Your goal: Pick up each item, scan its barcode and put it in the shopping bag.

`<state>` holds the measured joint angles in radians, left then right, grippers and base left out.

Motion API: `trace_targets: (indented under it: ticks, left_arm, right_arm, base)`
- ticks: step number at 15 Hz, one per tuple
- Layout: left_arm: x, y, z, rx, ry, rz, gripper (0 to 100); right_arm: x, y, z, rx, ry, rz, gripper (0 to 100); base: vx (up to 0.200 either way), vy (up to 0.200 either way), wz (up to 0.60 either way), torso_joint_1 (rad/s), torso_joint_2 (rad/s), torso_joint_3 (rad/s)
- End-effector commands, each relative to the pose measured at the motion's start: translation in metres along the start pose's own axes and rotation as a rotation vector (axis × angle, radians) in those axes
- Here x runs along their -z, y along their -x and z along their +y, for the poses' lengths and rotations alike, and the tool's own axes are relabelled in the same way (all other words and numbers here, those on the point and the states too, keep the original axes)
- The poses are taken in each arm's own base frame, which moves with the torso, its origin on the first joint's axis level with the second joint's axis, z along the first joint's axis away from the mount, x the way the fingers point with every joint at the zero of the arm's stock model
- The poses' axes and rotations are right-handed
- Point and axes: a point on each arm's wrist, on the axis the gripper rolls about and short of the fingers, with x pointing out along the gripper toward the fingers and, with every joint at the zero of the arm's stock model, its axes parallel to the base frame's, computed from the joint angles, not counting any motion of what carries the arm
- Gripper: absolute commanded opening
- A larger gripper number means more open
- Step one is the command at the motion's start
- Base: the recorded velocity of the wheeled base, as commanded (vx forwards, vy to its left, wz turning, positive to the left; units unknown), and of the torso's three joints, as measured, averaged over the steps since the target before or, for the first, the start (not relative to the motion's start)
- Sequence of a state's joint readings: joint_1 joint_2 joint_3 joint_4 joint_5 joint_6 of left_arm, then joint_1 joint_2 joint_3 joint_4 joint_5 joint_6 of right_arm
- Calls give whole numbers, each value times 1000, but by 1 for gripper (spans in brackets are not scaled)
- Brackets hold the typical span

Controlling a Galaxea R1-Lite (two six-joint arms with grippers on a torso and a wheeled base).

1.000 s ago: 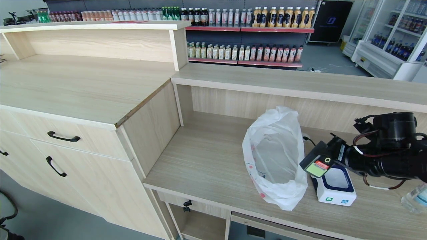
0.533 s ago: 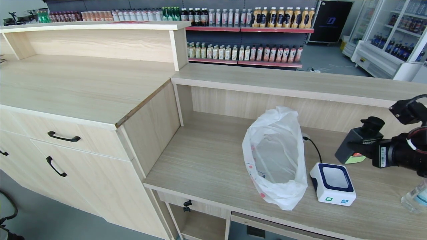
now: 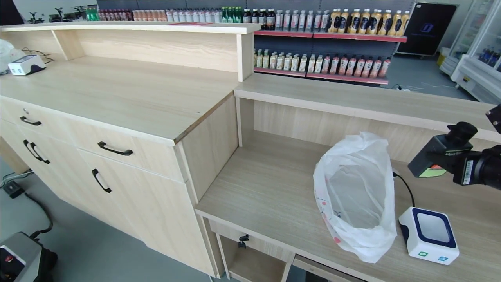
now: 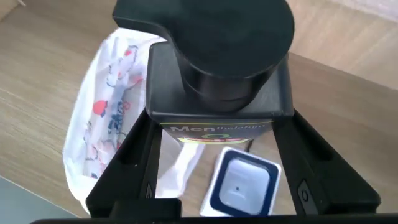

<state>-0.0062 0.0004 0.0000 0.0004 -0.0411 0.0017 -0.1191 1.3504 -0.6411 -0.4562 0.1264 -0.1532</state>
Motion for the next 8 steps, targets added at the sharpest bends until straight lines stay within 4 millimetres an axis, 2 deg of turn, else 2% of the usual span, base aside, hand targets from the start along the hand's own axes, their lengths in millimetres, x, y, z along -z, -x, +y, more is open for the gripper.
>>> trace_targets:
  ticks: [1, 3, 4, 5, 8]
  left_arm:
    - [0, 0, 0, 0, 0, 1, 100]
    - [0, 0, 0, 0, 0, 1, 100]
    - [0, 0, 0, 0, 0, 1, 100]
    - [0, 0, 0, 0, 0, 1, 100]
    - [0, 0, 0, 0, 0, 1, 100]
  right_arm:
    - [14, -29, -2, -10, -11, 60, 0]
    - [32, -58, -3, -17, -12, 94, 0]
    - [39, -65, -2, -20, -12, 115, 0]
    - [55, -77, 0, -35, -16, 173, 0]
    - [82, -81, 12, -82, -21, 281, 0]
  base:
    - [0, 0, 0, 0, 0, 0]
    - [0, 0, 0, 0, 0, 0]
    - [0, 0, 0, 0, 0, 0]
    - [0, 0, 0, 0, 0, 0]
    - [0, 0, 0, 0, 0, 0]
